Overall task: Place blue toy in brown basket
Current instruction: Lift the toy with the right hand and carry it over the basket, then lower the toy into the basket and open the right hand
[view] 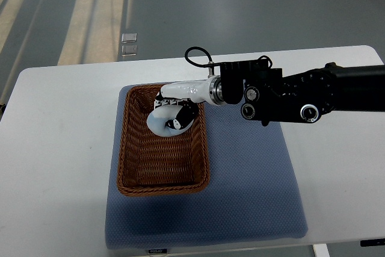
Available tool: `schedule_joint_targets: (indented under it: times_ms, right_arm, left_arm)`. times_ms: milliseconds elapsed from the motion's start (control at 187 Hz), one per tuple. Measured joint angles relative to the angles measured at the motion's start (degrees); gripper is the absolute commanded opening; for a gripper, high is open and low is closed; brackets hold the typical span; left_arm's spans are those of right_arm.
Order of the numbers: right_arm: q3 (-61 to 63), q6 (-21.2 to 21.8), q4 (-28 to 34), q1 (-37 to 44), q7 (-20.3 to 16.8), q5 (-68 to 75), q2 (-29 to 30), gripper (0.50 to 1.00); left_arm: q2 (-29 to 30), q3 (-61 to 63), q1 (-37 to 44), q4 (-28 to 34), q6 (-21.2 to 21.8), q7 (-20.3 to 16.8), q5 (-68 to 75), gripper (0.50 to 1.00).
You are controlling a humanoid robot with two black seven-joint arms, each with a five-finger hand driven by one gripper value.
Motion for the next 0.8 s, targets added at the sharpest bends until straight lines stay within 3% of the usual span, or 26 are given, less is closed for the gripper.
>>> schedule_joint_targets:
  times_ms: [192,326,385,428,529,802]
  right_arm:
    - [0.33,-1.14,-1.61,-2.78,0.34,-0.10,2.16,0.500]
    - [0.44,-2.14,-2.37,-4.08,0.38,-0.32,3.08,0.613]
    - [0.44,-2.55,-2.63,-4.45,0.43,-0.35,3.50,0.727]
    - [0.45,-2.84,-2.78,-4.75,0.45,-0.36,3.69,0.780]
    - [0.45,-3.37,-2.97,-5.23,0.46,-0.35,3.88,0.854]
    - [0.84,-3.54,-3.00,-5.28,1.19,0.13,3.75,0.907]
  left_arm:
    - [0.00,0.00,0.00,0.00,0.00,0.00,0.00,1.000]
    - [0.00,0.00,0.00,0.00,0.00,0.00,0.00,1.000]
    - [0.00,0.00,0.00,0.00,0.00,0.00,0.00,1.000]
    - [0.00,0.00,0.00,0.00,0.00,0.00,0.00,1.000]
    - [0.00,0.00,0.00,0.00,0.00,0.00,0.00,1.000]
    - [0.00,0.00,0.00,0.00,0.00,0.00,0.00,1.000]
